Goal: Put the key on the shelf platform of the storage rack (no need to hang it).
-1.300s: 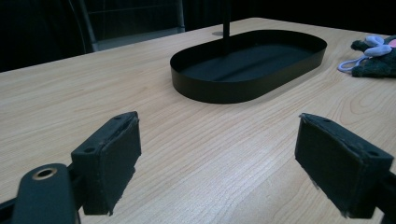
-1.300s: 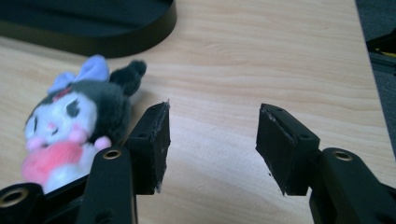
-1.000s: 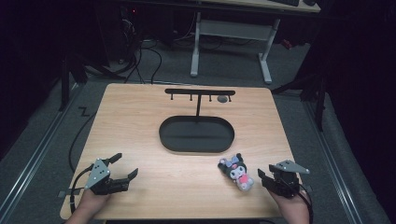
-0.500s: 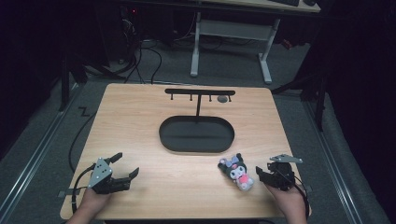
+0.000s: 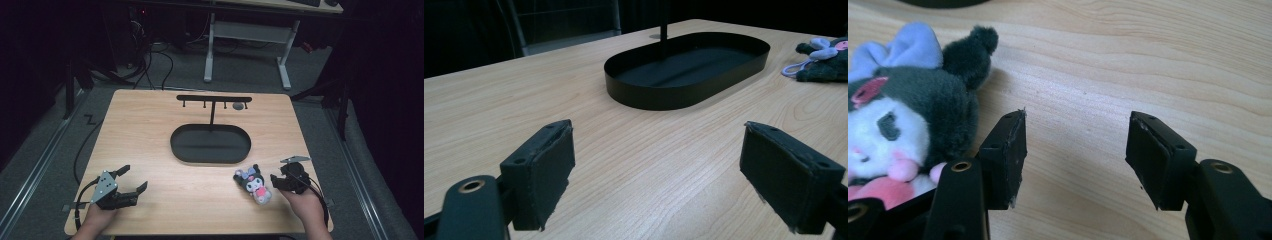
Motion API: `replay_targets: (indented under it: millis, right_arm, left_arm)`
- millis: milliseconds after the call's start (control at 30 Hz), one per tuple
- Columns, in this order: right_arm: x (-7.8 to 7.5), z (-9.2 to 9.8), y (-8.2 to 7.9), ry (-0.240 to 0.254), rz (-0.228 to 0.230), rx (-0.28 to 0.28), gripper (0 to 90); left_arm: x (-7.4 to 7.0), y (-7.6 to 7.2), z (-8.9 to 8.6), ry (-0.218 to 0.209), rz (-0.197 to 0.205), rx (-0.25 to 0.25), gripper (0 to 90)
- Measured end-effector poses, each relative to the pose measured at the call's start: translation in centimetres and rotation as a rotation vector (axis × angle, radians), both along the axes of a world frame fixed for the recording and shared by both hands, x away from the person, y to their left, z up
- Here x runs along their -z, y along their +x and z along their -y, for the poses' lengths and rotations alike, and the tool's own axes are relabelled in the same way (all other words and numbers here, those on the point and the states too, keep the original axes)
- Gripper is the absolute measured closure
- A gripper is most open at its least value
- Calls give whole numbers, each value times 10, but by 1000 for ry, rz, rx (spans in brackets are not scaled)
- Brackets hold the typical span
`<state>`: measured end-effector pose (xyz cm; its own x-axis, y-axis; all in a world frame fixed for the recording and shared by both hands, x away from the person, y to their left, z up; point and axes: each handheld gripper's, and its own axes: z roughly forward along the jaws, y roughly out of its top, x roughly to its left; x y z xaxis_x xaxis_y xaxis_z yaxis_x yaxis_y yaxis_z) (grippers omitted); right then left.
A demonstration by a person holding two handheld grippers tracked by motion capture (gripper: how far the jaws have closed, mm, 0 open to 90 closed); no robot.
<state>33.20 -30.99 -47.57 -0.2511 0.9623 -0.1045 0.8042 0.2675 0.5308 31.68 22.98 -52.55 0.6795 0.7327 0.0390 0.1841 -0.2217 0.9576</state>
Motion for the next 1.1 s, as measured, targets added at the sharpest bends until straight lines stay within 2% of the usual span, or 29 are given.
replay_targets:
  millis: [67,133,333,567,733,900,933,1100]
  right_arm:
    - [2,-2,7,-29,-39,-28,399]
    - [2,-3,12,-44,-56,-39,393]
    - [-6,-8,16,-61,-83,-50,388]
    - [-20,-22,13,-163,-141,-80,365]
    - [-26,-28,12,-184,-179,-97,352]
    - [-34,-32,13,-185,-208,-91,340]
    - [-36,-32,13,-191,-215,-105,338]
    - [-44,-38,11,-165,-225,-105,326]
  left_arm:
    - [0,-1,0,-2,6,-4,153]
    - [0,-2,-1,-2,11,1,153]
    - [1,-4,0,3,28,9,153]
    - [1,-3,-2,-8,24,10,153]
    - [1,-3,-2,-3,22,22,153]
    - [1,-3,-2,-4,18,25,153]
    - [1,-3,-2,-3,17,27,153]
    - [1,-2,-1,-1,15,27,153]
